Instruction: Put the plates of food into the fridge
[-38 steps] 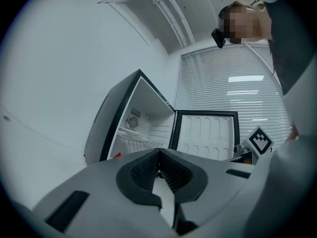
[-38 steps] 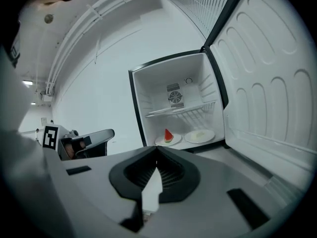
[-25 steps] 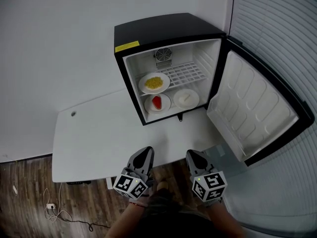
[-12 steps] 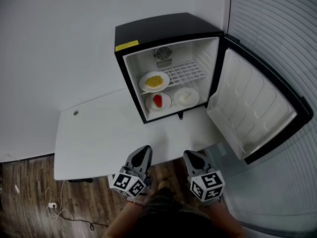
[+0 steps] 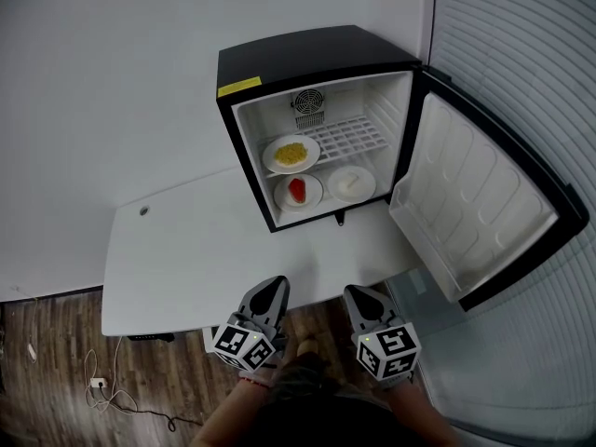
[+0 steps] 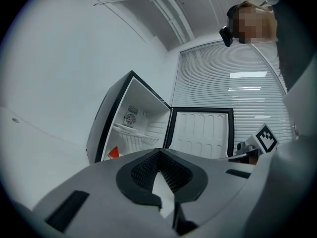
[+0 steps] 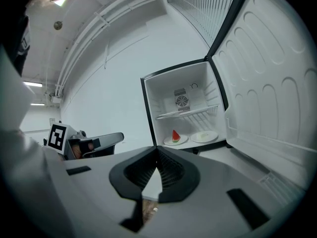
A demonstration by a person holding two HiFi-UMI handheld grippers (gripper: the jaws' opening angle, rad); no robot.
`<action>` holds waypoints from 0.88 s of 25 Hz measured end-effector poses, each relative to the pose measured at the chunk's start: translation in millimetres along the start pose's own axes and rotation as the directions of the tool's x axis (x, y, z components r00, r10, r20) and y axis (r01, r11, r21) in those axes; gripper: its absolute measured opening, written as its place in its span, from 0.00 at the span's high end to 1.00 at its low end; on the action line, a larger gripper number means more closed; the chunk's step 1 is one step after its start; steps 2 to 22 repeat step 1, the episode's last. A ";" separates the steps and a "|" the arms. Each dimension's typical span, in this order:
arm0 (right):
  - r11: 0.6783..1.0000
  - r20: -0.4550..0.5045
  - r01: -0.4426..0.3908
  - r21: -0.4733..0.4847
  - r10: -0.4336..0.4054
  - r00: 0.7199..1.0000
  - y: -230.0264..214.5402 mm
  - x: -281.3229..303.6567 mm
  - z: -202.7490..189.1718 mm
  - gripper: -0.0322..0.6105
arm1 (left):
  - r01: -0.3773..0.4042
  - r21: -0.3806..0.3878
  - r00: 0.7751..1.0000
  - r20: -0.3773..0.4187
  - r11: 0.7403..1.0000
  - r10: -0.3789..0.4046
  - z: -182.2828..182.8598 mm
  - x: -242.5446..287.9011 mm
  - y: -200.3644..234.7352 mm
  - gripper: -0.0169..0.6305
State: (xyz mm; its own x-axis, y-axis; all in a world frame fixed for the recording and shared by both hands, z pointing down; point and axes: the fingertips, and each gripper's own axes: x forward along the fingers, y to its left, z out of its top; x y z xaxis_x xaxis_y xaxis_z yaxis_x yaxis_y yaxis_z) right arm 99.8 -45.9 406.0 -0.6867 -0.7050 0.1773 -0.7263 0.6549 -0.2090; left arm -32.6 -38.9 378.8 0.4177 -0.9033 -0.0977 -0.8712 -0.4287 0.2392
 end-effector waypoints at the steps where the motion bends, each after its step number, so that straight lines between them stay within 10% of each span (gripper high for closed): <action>1: 1.000 0.000 0.001 0.000 -0.001 1.000 -0.3 0.6 -0.3 0.94 | 0.004 0.000 1.000 0.000 1.000 -0.004 -0.9 0.4 0.1 0.96; 22: 1.000 0.000 0.001 0.000 -0.001 1.000 -0.3 0.6 -0.3 0.94 | 0.004 0.000 1.000 0.000 1.000 -0.004 -0.9 0.4 0.1 0.96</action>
